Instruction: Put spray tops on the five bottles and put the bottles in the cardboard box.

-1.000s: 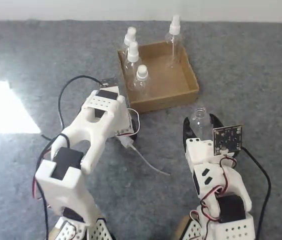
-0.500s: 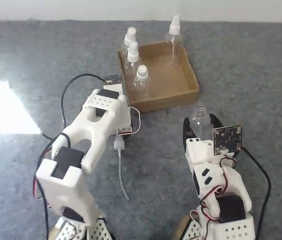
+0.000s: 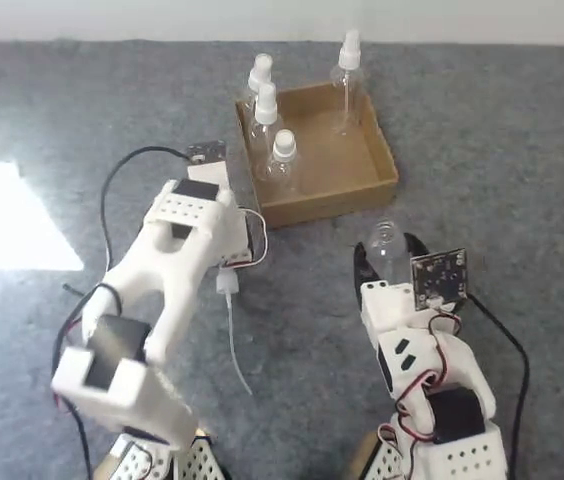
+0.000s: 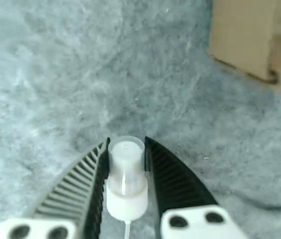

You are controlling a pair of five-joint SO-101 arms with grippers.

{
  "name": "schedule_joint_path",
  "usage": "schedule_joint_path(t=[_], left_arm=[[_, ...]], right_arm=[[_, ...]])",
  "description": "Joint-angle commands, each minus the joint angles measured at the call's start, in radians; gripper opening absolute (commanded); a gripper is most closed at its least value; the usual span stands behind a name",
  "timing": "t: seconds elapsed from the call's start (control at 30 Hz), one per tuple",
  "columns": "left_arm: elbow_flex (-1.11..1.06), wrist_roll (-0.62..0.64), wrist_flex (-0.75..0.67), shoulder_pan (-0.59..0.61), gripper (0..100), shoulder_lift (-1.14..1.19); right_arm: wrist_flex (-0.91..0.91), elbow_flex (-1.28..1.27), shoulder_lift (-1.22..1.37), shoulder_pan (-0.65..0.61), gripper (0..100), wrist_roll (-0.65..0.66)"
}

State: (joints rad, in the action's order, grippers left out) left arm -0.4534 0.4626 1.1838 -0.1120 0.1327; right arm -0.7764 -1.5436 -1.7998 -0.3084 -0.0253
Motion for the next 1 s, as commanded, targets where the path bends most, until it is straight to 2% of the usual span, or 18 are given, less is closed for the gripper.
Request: schedule_joint_path(t=[0.0,0.27,0.5,0.97], left_arm=[[-0.074,-0.011,-0.080,0.008,1,-0.184],[-0.186,-0.040,-0.114,0.014,1,-0.394],[-0.231,-0.046,-0.112,0.101,1,-0.588],[-0.266,-0.041,-0.112,0.101,1,-0.890]], right_arm=[[0.036,0.003,-0.013,-0.033,10.1,0.040],[0.036,0.002,-0.015,-0.033,10.1,0.040],[0.031,-0.003,-0.015,-0.071,10.0,0.040],[0.028,-0.003,-0.015,-0.073,10.0,0.040]])
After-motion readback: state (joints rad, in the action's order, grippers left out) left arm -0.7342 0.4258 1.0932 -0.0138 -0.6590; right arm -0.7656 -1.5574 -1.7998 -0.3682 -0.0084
